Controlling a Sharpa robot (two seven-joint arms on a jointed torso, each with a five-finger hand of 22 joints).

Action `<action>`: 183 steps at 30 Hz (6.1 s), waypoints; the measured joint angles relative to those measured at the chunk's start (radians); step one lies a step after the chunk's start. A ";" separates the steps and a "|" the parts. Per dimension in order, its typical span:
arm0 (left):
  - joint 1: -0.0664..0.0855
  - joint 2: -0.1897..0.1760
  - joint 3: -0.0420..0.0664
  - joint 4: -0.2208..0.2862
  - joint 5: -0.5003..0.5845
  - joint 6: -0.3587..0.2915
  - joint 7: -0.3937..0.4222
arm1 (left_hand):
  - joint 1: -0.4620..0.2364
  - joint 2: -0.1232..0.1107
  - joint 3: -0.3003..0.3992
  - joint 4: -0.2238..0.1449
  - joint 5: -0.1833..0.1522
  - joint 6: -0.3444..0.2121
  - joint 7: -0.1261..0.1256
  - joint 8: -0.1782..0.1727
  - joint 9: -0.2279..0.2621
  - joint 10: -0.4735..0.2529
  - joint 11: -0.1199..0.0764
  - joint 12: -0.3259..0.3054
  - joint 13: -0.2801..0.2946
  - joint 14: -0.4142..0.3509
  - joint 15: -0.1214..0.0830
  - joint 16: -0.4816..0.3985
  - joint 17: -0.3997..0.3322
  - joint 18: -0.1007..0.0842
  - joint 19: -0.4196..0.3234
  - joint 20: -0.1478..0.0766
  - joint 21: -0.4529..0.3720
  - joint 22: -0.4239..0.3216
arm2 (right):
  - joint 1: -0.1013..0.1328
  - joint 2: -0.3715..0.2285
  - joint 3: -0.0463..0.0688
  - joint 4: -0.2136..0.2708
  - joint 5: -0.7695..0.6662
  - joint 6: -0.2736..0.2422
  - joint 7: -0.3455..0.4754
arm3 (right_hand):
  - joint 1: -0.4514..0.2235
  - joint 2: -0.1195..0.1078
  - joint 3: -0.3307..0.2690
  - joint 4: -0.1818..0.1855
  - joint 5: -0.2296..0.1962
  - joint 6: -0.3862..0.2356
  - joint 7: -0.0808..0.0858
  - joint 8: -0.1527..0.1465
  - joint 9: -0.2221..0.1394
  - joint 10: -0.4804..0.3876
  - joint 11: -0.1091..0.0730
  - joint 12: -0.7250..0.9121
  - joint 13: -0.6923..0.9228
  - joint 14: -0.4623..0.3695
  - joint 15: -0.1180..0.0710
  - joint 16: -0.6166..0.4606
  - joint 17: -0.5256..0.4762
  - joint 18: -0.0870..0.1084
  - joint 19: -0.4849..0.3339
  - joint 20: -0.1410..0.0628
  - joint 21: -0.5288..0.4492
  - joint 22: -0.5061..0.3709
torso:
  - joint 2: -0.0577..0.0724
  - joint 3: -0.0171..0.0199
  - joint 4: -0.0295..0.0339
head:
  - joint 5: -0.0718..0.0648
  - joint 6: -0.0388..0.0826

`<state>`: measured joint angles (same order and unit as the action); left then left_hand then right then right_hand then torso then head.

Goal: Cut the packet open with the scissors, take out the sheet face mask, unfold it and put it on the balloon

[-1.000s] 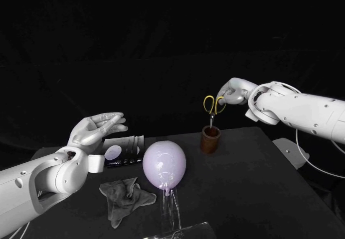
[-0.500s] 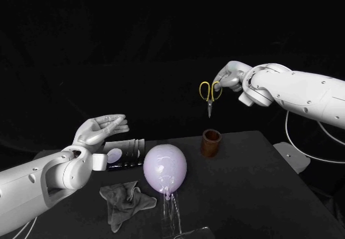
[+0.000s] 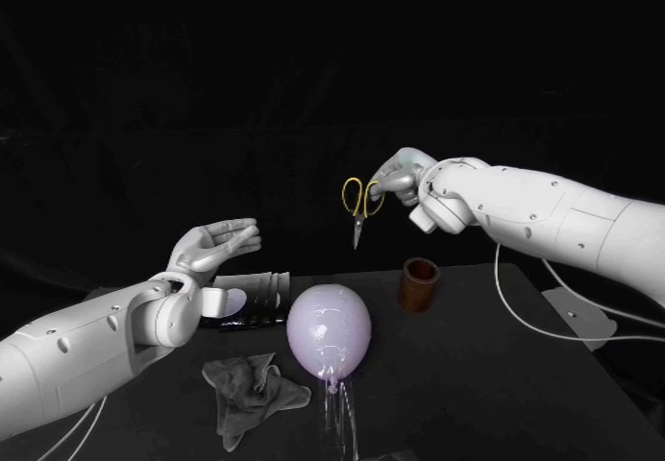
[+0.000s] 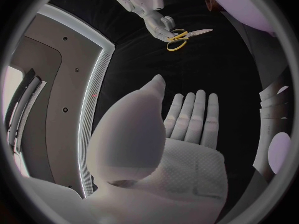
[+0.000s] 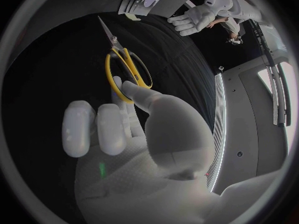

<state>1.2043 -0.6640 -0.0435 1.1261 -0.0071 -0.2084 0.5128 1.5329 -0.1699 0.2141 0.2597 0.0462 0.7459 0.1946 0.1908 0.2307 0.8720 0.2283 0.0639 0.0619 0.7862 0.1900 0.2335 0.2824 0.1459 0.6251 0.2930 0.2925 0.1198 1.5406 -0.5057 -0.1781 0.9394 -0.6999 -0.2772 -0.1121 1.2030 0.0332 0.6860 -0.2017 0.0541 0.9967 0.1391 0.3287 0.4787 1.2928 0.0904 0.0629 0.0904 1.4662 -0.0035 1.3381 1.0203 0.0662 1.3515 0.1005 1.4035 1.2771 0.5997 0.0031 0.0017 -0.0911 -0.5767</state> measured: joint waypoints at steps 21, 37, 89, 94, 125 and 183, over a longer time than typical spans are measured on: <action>0.000 0.188 0.000 -0.250 -0.037 0.083 -0.163 | -0.015 0.033 -0.189 0.029 0.000 -0.216 -0.030 -0.070 -0.043 -0.084 -0.005 0.003 0.002 -0.204 0.032 -0.130 -0.096 -0.047 -0.202 -0.002 -0.136 -0.070 | -0.113 0.170 0.003 -0.024 0.136 -0.209 0.045 | -0.007 -0.019 0.030 0.009 0.026 -0.004 0.000 0.004 0.014 0.000 0.000 0.000 0.005 0.000 0.000 -0.004 -0.011 -0.006 0.006 -0.006 -0.001 0.017 | 0.008 -0.0100 0.0083 | 0.092 -0.006; 0.000 0.259 -0.001 -0.336 -0.081 0.173 -0.276 | 0.009 0.056 -0.254 0.033 0.000 -0.216 -0.030 -0.061 -0.028 -0.121 0.019 0.003 0.003 -0.265 0.046 -0.160 -0.122 -0.047 -0.266 -0.002 -0.170 -0.077 | -0.139 0.205 0.011 -0.004 0.188 -0.262 0.087 | -0.011 -0.023 0.040 0.013 0.031 -0.006 -0.001 0.004 0.014 0.002 -0.002 0.000 0.004 0.002 -0.002 -0.004 -0.014 -0.007 0.006 -0.006 -0.002 0.017 | 0.008 -0.0110 0.0080 | 0.121 -0.018; 0.000 0.273 -0.003 -0.355 -0.118 0.294 -0.257 | 0.217 0.238 -0.039 0.032 0.000 0.185 -0.030 0.133 0.078 0.257 -0.084 0.066 0.004 0.194 -0.076 -0.012 -0.009 0.017 0.083 -0.003 -0.061 -0.039 | -0.141 0.198 0.015 0.028 0.200 -0.267 0.098 | -0.010 -0.022 0.048 0.022 0.032 -0.010 -0.001 0.003 0.018 0.003 -0.004 -0.004 0.004 0.002 -0.002 -0.004 -0.015 -0.014 0.006 -0.006 0.004 0.017 | 0.006 -0.0108 0.0069 | 0.115 -0.036; 0.000 0.273 -0.003 -0.352 -0.119 0.295 -0.255 | 0.217 0.238 -0.013 0.055 -0.001 0.189 -0.033 0.142 0.078 0.279 -0.082 0.063 0.004 0.216 -0.084 -0.004 0.002 0.016 0.095 -0.002 -0.057 -0.039 | -0.141 0.198 0.014 0.020 0.202 -0.258 0.097 | 0.001 -0.038 0.046 0.037 0.033 -0.052 0.023 -0.015 0.023 -0.045 -0.008 -0.001 -0.010 -0.050 0.012 -0.106 -0.191 0.027 -0.121 0.009 -0.103 -0.140 | 0.006 -0.0108 0.0068 | 0.113 -0.035; -0.001 0.227 -0.004 -0.371 -0.153 0.354 -0.346 | 0.032 0.096 0.338 -0.060 0.000 0.181 -0.026 0.194 0.078 0.330 -0.089 0.012 0.006 0.247 -0.093 -0.008 0.046 0.015 0.126 -0.007 -0.035 -0.036 | -0.114 -0.006 -0.002 0.012 0.170 -0.056 0.370 | 0.112 -0.085 -0.271 0.071 0.000 -0.112 0.056 -0.154 -0.090 -0.235 0.049 0.056 -0.026 -0.311 0.067 -0.877 -0.772 0.104 -0.269 0.062 -0.846 -0.861 | 0.006 -0.0074 0.0064 | 0.114 -0.024; 0.074 0.179 -0.018 -0.303 -0.307 0.522 -0.520 | -0.067 0.096 0.384 -0.164 -0.001 0.181 -0.030 0.200 0.078 0.358 -0.103 0.002 0.005 0.295 -0.102 -0.005 0.069 0.024 0.188 -0.034 0.071 0.020 | -0.132 0.151 0.001 0.152 -1.164 -0.049 0.177 | 0.058 -0.212 -0.087 0.065 0.033 -0.091 -0.012 -0.222 -0.119 -0.312 -0.022 0.000 -0.026 -0.021 -0.018 -0.266 -0.276 -0.014 0.063 -0.027 0.012 0.031 | 0.026 -0.0113 0.0143 | 0.133 -0.056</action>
<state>1.2779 -0.4851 -0.0610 0.8234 -0.3137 0.3132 -0.0073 1.4655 -0.0743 0.5978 0.0959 0.0457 0.9272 0.1648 0.3913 0.3089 1.2303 0.1249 0.0657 0.0668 1.0813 0.0877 0.2290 0.3514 0.1695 0.8131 0.2592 0.3632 0.1395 1.4083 -0.3545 -0.1776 1.0910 -1.8640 -0.3260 0.0654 1.2609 -0.1790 0.5986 -0.1363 0.0873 0.9053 0.1270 0.1067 0.3600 0.9813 0.0682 0.0632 0.0639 1.4453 -0.0216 1.0720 0.7443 0.0526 1.4140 0.0737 1.4150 1.3081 0.6262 -0.0082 0.0160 0.0420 -0.6329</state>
